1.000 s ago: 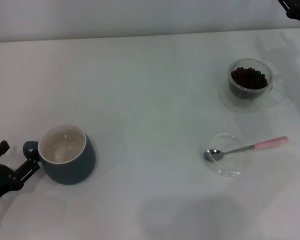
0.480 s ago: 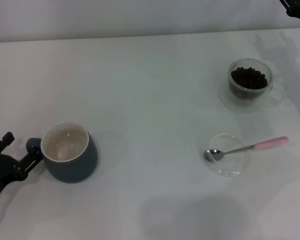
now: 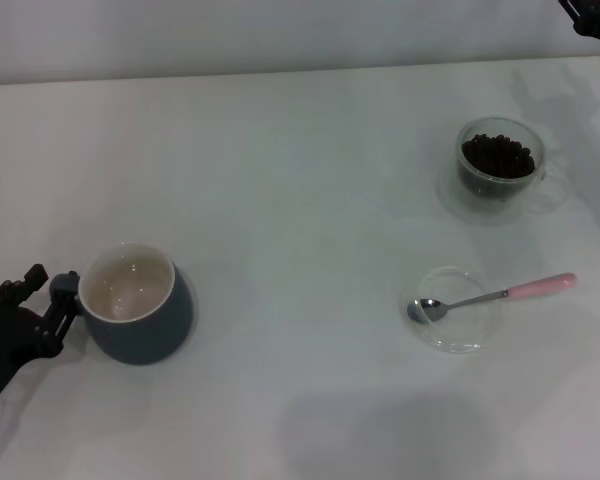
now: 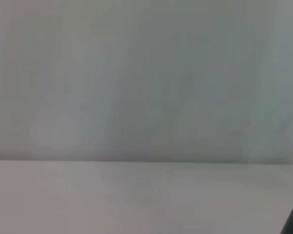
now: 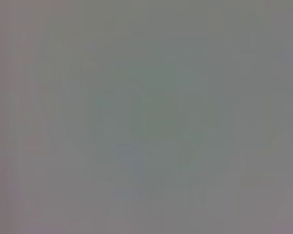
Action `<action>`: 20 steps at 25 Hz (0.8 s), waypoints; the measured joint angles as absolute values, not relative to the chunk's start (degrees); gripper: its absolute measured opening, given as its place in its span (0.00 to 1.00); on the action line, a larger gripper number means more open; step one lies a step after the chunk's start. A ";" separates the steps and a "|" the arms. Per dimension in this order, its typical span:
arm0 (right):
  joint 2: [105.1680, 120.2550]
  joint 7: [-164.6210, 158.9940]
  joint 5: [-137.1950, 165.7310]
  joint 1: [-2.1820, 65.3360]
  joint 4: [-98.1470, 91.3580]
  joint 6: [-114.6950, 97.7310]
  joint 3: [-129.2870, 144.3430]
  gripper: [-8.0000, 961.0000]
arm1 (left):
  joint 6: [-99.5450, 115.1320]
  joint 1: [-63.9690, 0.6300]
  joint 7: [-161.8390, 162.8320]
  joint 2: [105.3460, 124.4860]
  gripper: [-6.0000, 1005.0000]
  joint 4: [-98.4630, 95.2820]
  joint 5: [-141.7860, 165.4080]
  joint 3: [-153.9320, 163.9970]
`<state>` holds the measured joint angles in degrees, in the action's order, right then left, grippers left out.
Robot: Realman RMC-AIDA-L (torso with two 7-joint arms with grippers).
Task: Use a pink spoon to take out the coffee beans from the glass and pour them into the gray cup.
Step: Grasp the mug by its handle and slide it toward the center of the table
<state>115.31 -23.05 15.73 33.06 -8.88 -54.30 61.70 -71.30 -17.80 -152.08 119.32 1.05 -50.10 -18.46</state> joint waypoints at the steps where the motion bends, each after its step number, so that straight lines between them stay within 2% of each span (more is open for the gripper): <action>1: 115.31 -23.04 15.73 33.05 -8.88 -54.31 61.70 0.81 | -71.29 -17.81 -152.16 119.33 0.65 1.07 -50.31 -18.46; 3: 115.31 -23.02 15.73 33.05 -8.88 -54.32 61.70 0.81 | -71.26 -17.82 -152.32 119.37 0.49 1.37 -50.73 -18.46; 8: 115.41 -23.01 15.73 33.29 -8.88 -54.31 61.70 0.81 | -70.09 -17.98 -154.86 119.36 0.28 3.42 -51.38 -18.46; 13: 115.40 -23.06 15.73 33.36 -8.88 -54.42 61.70 0.81 | -69.01 -18.33 -158.68 119.36 0.16 6.10 -51.79 -18.44; 20: 115.40 -23.06 15.73 34.47 -9.00 -54.55 62.07 0.82 | -68.43 -19.62 -159.05 119.46 0.15 7.25 -51.57 -18.32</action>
<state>115.40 -23.07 15.74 34.47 -9.00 -54.55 62.07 -68.43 -19.62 -159.05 119.46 7.25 -51.57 -18.32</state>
